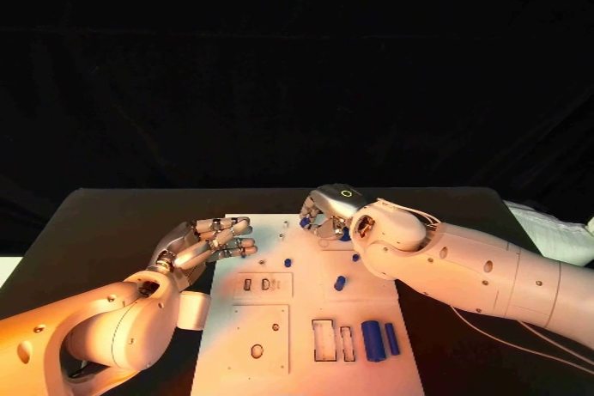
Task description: Assemble the parts on the task board
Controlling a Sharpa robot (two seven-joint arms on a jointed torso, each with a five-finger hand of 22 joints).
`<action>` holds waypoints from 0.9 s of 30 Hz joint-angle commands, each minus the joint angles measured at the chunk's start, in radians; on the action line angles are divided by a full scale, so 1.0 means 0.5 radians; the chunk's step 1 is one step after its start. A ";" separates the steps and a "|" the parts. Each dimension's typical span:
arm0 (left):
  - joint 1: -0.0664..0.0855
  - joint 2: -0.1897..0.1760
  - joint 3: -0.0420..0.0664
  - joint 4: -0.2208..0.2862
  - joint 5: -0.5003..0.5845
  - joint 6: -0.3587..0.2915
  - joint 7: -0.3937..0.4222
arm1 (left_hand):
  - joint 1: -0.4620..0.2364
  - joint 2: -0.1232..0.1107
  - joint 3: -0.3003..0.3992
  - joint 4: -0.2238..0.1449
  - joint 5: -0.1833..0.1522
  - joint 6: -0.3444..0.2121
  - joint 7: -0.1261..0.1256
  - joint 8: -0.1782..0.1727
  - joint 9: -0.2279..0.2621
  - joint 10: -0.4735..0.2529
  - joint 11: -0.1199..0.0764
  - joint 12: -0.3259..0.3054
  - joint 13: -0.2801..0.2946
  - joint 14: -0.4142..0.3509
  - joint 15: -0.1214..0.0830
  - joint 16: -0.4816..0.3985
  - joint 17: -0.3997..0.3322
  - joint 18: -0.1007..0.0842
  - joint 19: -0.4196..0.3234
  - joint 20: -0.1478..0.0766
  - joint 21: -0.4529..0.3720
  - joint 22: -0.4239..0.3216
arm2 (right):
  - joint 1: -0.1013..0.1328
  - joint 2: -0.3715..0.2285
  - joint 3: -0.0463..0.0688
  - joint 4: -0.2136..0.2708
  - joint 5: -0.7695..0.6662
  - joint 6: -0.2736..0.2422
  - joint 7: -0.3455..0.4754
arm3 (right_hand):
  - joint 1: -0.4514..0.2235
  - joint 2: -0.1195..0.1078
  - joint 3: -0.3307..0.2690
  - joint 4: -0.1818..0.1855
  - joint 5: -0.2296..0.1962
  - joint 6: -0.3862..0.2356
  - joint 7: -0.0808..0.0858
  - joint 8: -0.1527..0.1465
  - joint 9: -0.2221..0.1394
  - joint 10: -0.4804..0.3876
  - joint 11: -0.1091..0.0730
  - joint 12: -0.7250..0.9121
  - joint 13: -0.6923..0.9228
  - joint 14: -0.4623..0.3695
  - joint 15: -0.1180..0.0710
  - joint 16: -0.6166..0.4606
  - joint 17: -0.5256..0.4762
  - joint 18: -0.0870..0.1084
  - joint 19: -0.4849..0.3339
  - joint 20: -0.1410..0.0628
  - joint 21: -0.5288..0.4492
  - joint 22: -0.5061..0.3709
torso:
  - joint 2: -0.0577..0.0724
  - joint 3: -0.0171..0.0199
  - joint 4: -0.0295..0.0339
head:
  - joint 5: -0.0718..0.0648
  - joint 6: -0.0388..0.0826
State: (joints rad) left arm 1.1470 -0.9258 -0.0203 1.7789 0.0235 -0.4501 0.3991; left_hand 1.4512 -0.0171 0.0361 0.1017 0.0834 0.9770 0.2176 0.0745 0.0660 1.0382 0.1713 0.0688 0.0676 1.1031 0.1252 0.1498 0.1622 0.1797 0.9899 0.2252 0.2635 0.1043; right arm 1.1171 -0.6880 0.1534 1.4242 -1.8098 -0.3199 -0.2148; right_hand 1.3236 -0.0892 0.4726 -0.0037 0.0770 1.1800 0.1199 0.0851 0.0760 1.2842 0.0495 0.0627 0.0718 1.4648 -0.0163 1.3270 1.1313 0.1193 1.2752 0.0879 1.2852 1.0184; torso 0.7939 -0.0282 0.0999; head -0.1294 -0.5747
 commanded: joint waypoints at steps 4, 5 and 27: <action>0.003 0.004 0.002 0.006 -0.001 0.042 0.002 | 0.008 0.009 0.003 -0.013 -0.012 -0.002 0.019 -0.013 -0.003 -0.014 0.008 -0.010 -0.003 -0.012 0.001 -0.009 0.004 -0.001 -0.013 0.007 0.006 0.000 | 0.008 0.070 -0.001 -0.066 -0.052 -0.110 -0.080 | 0.005 0.006 0.019 0.008 -0.012 0.022 -0.006 0.001 0.034 -0.001 0.011 -0.004 -0.003 0.082 -0.013 0.010 -0.001 -0.029 -0.002 -0.007 0.007 0.005 | 0.006 -0.0012 0.009 | 0.002 -0.004; 0.003 0.004 0.002 0.006 -0.001 0.042 0.002 | 0.008 0.009 0.003 -0.013 -0.012 -0.002 0.019 -0.013 -0.003 -0.014 0.008 -0.010 -0.003 -0.012 0.001 -0.009 0.004 -0.001 -0.013 0.007 0.006 0.000 | 0.009 0.084 -0.001 -0.080 -0.055 -0.109 -0.083 | 0.003 0.003 0.020 0.010 -0.014 0.020 -0.005 -0.002 0.035 -0.005 0.012 -0.005 -0.004 0.081 -0.012 0.009 -0.003 -0.029 -0.004 -0.006 0.007 0.004 | 0.006 -0.0009 0.007 | 0.003 -0.005; 0.003 0.007 0.002 0.008 -0.001 0.038 0.005 | 0.012 0.010 0.005 -0.019 -0.012 -0.003 0.019 -0.014 -0.002 -0.016 0.009 -0.010 -0.003 -0.015 0.002 -0.013 0.006 -0.001 -0.016 0.008 0.005 -0.001 | 0.018 0.253 -0.022 -0.226 -0.050 0.033 -0.050 | -0.015 -0.027 0.016 0.025 -0.012 0.013 0.002 -0.015 0.036 -0.017 0.019 -0.003 -0.008 0.079 -0.006 0.013 -0.003 -0.029 -0.009 -0.001 0.015 0.013 | 0.016 -0.0031 0.008 | 0.018 -0.008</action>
State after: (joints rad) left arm 1.1473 -0.9243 -0.0203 1.7805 0.0236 -0.4482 0.3953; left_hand 1.4512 -0.0171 0.0388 0.0991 0.0834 0.9734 0.2212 0.0711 0.0661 1.0345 0.1749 0.0689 0.0675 1.1031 0.1252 0.1498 0.1642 0.1795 0.9862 0.2289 0.2634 0.1042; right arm 1.1254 -0.5647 0.1428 1.3142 -1.8214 -0.3272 -0.2387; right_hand 1.3173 -0.0966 0.4805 0.0044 0.0686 1.1807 0.1201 0.0756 0.0760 1.2805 0.0533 0.0631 0.0694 1.4648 -0.0162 1.3267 1.1295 0.1202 1.2751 0.0879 1.2898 1.0233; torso 0.8009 -0.0291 0.1035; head -0.1213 -0.5779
